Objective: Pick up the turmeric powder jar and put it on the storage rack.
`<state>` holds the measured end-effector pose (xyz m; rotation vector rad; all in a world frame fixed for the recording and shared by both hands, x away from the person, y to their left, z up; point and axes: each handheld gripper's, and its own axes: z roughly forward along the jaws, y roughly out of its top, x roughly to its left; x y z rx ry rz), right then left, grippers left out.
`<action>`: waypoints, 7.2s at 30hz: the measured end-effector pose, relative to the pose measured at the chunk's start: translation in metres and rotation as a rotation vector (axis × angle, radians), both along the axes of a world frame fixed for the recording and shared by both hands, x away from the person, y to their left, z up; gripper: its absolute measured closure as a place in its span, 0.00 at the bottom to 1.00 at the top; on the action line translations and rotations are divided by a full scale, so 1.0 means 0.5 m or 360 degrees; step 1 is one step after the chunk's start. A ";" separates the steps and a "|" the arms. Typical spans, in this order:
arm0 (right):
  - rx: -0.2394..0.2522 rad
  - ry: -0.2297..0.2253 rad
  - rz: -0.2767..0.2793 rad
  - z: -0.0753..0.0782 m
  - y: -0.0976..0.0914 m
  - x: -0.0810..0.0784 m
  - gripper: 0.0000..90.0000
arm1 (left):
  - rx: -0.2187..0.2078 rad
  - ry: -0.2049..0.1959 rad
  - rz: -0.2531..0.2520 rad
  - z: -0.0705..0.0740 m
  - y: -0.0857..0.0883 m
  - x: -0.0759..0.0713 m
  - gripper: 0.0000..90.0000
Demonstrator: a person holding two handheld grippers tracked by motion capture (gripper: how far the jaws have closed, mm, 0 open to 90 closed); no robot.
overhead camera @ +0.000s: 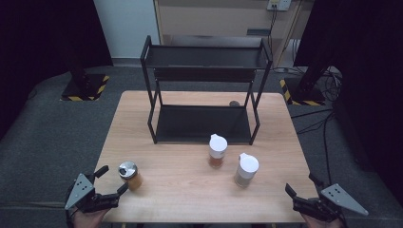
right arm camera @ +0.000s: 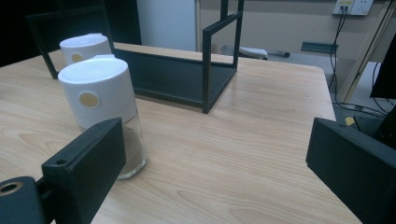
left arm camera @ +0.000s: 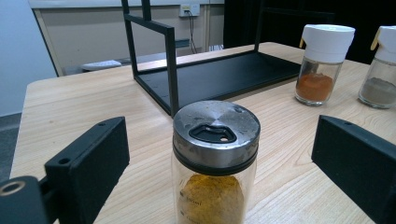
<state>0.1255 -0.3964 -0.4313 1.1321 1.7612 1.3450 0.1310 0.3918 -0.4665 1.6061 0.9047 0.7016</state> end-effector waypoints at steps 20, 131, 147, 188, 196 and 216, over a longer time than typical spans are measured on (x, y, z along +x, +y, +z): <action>-0.0035 0.0008 0.0012 0.002 0.006 0.003 0.05 | -0.0018 0.0007 -0.0007 0.001 0.002 0.001 0.04; -0.0057 0.0014 0.0031 0.003 0.011 0.007 0.06 | 0.0119 0.0200 -0.0321 0.025 0.019 0.152 0.38; -0.0054 0.0006 0.0026 0.003 0.011 0.005 0.06 | 0.0120 0.0187 -0.0374 0.053 -0.004 0.165 0.38; -0.0045 0.0006 0.0056 0.001 0.008 0.009 0.06 | 0.0067 0.0175 -0.0556 0.159 -0.139 0.305 0.38; -0.0041 0.0005 0.0059 0.000 0.007 0.009 0.06 | 0.0061 0.0162 -0.0510 0.182 -0.176 0.335 0.38; -0.0038 0.0004 0.0061 0.000 0.005 0.009 0.06 | 0.0059 0.0096 -0.0360 0.217 -0.238 0.419 0.38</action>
